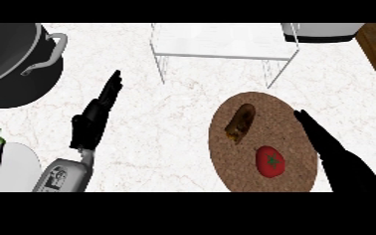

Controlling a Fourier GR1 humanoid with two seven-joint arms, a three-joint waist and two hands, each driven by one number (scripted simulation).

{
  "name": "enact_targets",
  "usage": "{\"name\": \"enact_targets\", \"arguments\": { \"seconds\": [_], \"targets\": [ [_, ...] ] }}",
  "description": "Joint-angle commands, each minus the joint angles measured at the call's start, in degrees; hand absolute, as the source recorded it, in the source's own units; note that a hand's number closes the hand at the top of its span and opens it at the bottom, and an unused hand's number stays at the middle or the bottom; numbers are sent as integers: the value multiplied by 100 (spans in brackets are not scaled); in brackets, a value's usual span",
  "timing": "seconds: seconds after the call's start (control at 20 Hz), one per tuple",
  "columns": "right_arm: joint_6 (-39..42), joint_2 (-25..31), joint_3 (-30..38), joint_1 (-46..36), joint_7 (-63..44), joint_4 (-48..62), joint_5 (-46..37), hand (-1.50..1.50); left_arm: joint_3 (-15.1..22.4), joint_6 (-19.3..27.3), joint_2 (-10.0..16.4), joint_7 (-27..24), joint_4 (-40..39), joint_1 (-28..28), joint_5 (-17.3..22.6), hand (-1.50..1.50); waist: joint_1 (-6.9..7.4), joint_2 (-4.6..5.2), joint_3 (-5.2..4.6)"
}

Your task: Pick the tomato from the placemat and place it in the tiered shelf

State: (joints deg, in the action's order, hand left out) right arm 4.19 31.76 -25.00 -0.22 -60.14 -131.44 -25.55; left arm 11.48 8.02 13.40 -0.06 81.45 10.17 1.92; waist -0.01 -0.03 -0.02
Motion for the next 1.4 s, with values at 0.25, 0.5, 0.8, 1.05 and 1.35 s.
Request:
{"name": "enact_targets", "arguments": {
  "seconds": [0.25,0.5,0.8,1.05,1.35],
  "targets": [
    [466,-547,215,-85,93,681,-343,-150,-274,-319,-71,206,158,48,-68,0,2,3,2],
    [852,-576,514,62,-76,304,-209,-150,-368,-205,-291,161,-231,340,-301,0,-21,2,1],
    [1045,-805,415,203,58,562,-579,-150,-263,-221,-419,380,301,4,-480,0,-3,-3,2],
    [640,-1120,200,551,738,1175,-1228,-150,-447,-442,-347,381,472,-102,-490,0,3,-3,4],
    [968,-1650,-61,208,277,1301,-1744,-150,-593,-526,-515,150,133,-45,-587,0,-2,0,2]
  ]
}}
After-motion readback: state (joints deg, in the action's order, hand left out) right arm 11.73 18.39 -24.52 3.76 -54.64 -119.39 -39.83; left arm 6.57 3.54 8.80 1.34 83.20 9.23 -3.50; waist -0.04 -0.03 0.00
